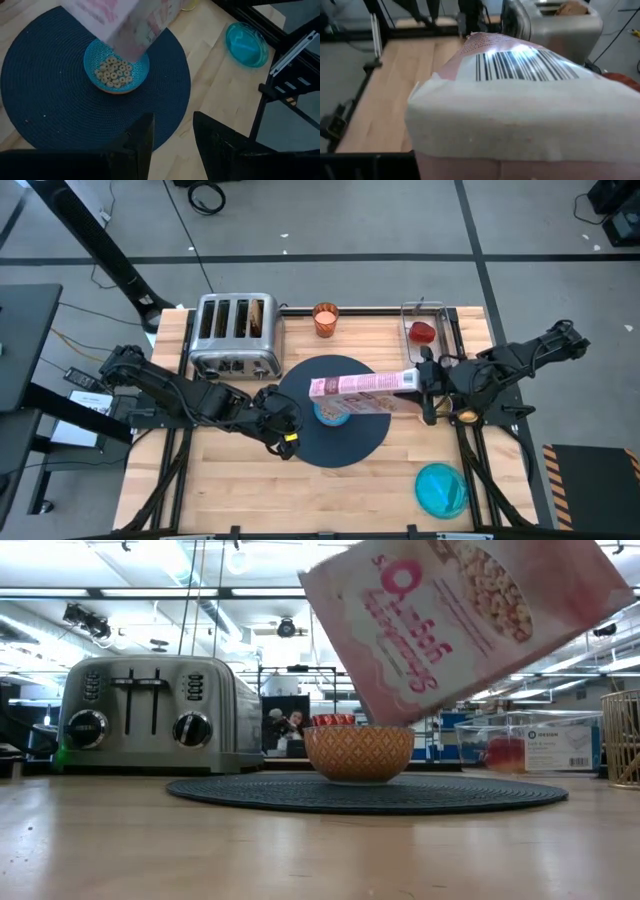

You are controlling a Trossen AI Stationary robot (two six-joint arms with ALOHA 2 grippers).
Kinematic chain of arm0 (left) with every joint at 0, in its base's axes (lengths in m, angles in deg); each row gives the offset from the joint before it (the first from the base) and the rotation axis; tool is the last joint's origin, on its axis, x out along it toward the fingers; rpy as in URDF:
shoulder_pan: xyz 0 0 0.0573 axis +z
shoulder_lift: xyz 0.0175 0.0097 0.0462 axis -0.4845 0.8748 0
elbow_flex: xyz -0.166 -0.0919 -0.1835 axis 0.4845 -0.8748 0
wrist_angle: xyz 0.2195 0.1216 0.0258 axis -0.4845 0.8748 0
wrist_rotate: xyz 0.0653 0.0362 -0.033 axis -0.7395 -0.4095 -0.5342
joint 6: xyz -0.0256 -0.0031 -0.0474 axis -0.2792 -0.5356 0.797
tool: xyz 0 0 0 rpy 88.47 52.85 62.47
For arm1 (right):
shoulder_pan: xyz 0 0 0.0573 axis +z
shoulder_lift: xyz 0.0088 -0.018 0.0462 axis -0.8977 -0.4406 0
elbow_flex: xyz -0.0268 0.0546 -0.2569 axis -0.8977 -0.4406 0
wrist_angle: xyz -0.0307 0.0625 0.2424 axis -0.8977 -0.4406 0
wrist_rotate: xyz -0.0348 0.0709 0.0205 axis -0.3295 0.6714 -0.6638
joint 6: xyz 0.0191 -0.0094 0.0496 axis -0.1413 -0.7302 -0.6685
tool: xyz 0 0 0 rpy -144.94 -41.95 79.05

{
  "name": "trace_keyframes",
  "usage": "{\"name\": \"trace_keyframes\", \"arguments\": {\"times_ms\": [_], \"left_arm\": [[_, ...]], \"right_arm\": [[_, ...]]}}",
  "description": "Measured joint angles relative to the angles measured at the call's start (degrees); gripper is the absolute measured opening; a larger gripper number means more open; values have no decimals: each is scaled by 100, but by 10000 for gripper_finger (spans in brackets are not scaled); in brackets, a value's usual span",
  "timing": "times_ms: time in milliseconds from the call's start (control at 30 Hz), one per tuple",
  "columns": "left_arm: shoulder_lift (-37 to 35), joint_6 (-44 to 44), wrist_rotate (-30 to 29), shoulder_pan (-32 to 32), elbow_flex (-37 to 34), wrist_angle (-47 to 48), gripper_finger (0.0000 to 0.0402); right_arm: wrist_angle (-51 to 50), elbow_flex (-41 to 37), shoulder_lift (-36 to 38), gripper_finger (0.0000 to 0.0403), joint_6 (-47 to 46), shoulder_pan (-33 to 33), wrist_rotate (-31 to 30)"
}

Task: Arrange a breakfast setting
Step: Pour the cereal from the cereal box into the blue bowl

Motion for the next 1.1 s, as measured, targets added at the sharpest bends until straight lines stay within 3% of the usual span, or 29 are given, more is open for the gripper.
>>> {"name": "trace_keyframes", "arguments": {"times_ms": [1100], "left_arm": [[0,0,0,2,-2,-127,144]], "right_arm": [[193,11,-47,162,-23,0,-58]]}}
